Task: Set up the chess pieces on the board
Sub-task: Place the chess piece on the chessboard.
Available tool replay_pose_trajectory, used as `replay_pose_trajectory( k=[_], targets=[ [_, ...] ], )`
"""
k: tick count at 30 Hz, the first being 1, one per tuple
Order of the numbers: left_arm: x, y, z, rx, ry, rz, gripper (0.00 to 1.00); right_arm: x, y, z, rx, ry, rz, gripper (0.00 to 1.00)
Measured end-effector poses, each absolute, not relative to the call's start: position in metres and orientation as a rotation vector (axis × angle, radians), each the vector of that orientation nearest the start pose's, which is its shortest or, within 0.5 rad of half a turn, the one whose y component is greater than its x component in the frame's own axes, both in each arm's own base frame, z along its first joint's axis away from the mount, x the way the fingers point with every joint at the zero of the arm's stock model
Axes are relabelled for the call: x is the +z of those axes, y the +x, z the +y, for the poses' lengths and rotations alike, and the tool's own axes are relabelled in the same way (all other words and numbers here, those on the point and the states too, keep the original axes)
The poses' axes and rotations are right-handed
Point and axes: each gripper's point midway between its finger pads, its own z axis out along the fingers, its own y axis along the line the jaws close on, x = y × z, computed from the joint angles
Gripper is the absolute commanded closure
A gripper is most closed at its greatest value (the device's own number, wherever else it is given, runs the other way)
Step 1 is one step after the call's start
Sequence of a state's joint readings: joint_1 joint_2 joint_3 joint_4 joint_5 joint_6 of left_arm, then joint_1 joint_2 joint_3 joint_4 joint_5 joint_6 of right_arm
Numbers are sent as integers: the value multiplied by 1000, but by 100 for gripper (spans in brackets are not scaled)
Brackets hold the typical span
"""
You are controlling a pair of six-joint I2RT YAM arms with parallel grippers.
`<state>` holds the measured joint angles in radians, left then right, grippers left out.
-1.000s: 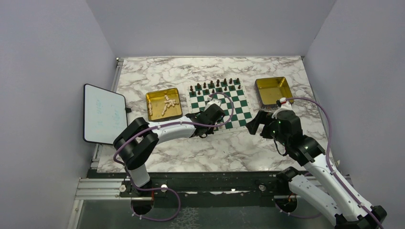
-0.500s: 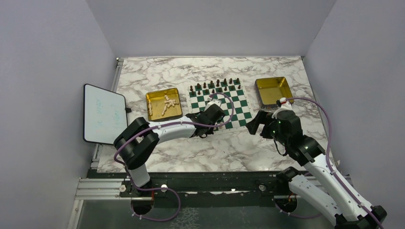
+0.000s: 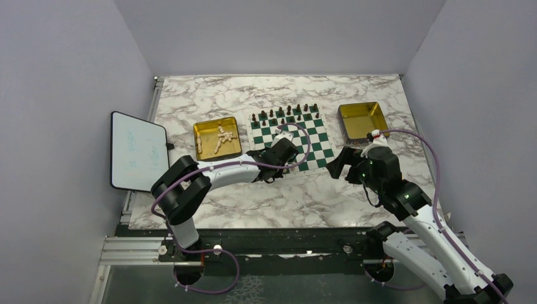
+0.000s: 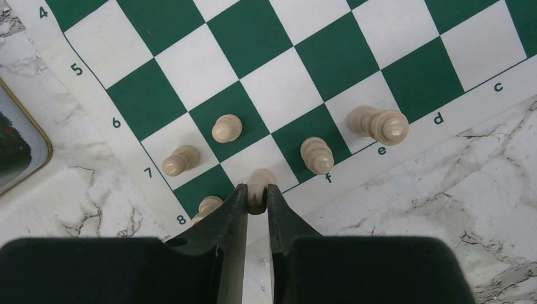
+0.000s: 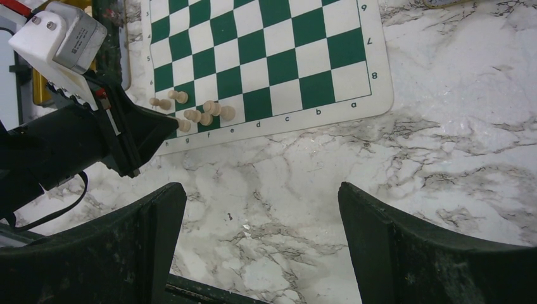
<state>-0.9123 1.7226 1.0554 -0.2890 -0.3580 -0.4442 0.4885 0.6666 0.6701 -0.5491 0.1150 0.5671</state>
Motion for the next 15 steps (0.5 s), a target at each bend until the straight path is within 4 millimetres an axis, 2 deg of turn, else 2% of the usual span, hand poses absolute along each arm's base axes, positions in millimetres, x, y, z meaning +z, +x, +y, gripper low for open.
replay_pose_trajectory(
  k=[4,15],
  targets=[
    [47,281,-289,-133,434,2411,82,177,223,121,503,154,2149,5],
    [45,282,-289,-120,445,2413,66,177,223,121,502,154,2149,4]
  ],
)
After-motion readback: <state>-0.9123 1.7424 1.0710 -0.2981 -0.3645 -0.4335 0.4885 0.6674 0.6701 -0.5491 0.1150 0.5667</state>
